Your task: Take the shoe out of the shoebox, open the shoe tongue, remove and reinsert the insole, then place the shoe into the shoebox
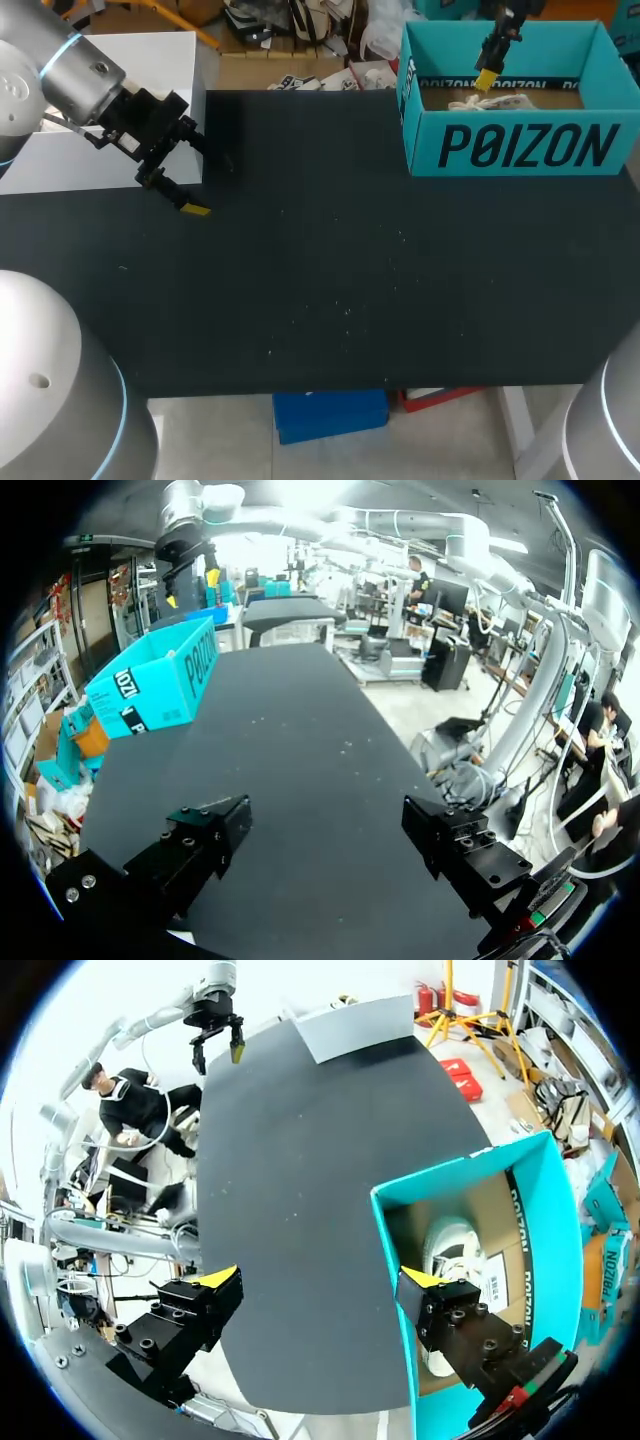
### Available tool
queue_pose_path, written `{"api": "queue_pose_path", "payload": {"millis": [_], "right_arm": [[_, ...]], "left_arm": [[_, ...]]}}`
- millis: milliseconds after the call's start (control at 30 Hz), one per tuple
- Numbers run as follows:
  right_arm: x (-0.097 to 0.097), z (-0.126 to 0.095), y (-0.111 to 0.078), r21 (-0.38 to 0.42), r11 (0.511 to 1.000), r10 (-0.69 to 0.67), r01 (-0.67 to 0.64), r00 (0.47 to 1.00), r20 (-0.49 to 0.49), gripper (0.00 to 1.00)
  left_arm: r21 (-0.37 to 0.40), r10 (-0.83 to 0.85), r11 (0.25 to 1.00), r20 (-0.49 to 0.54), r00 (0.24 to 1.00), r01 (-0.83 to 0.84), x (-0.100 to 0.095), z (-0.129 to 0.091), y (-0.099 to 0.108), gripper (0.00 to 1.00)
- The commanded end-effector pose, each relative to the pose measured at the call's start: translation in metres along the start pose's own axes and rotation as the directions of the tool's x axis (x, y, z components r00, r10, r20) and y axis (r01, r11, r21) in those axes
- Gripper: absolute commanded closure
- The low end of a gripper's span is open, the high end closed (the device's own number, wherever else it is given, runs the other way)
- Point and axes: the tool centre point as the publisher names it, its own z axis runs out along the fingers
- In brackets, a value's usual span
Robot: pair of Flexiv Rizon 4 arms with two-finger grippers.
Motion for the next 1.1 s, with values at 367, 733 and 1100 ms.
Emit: {"api": "queue_pose_path", "payload": {"millis": [367, 733, 1100], "right_arm": [[0.025, 0.006, 0.007, 0.03, 0.999, -0.047, 0.037, 0.715, 0.698, 0.0], [0.06, 0.039, 0.009, 0.023, 0.999, -0.047, 0.042, 0.769, 0.638, 0.0], [0.087, 0.069, 0.012, 0.044, 0.997, -0.08, 0.067, 0.822, 0.563, 0.0]], "left_arm": [[0.0, 0.002, 1.0, 0.004, 1.0, -0.002, 0.0, 0.001, 0.001, 0.0], [0.0, 0.002, 1.0, 0.004, 1.0, -0.002, 0.0, 0.001, 0.001, 0.0], [0.0, 0.002, 1.0, 0.004, 1.0, -0.002, 0.0, 0.001, 0.001, 0.0]]}}
